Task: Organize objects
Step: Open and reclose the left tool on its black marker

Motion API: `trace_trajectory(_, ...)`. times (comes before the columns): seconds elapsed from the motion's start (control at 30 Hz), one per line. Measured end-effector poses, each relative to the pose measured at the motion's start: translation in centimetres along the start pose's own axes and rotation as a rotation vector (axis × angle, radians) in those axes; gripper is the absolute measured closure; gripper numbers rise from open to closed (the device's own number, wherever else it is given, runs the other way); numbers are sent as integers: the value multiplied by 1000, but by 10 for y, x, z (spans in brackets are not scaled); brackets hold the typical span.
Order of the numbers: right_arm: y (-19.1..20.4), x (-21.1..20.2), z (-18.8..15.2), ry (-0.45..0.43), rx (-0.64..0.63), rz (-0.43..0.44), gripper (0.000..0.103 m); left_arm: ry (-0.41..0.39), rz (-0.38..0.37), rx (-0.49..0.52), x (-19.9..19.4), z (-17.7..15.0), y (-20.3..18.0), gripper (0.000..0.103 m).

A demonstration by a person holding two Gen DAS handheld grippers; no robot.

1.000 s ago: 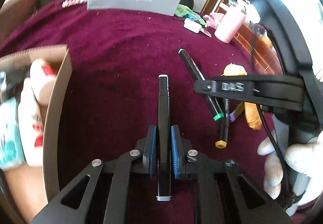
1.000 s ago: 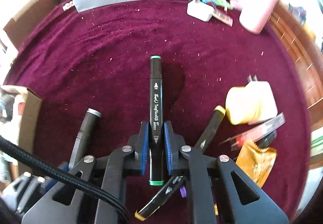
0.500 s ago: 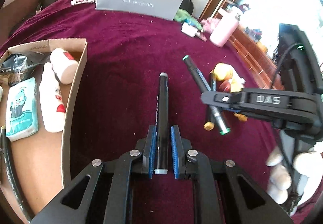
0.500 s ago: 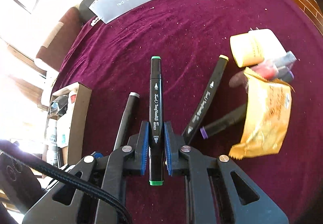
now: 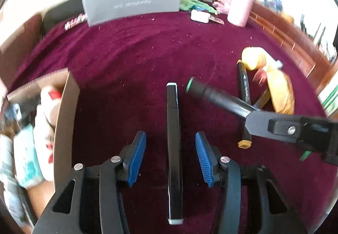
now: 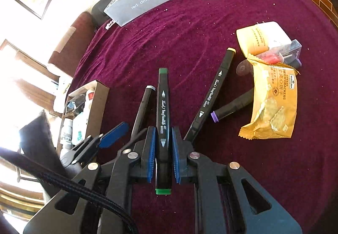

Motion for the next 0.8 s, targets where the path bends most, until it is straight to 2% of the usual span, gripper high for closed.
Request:
trace_trajectory(0.03,0,0,0,-3,1,5,91,-8,-13,13,-1,0,-3,87)
trace_trajectory(0.07,-1,-1,0,-7,4,13,91,-9,-27,15,-1,-1,-4,92)
trace_trajectory(0.27,-5,-1,-2,-8,20,41,91,-1,-123,-75,-10,-9,6,92)
trace_trajectory(0.4,-5,-3,-3,-19,24,63,91,-21,-153,-107,-25,-15,10,92)
trace_trajectory(0.6,8,-14,-3,-46,15,105,91,-96,-198,-176,-60,-17,29,92)
trace_trajectory(0.8,48,-26,-5,-61,-85,108,90,-189,-211,-271,-103,-33,78,92)
Point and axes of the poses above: each gripper's, at about its wrist camera, not at the fingertips, and x roughly the way its jaws point, y to its left, z to its top, the point moved 5 cm from there along x, roughly the way its jaws point, and after that the axes turned 1 degree about z, right-handed, at the moved point
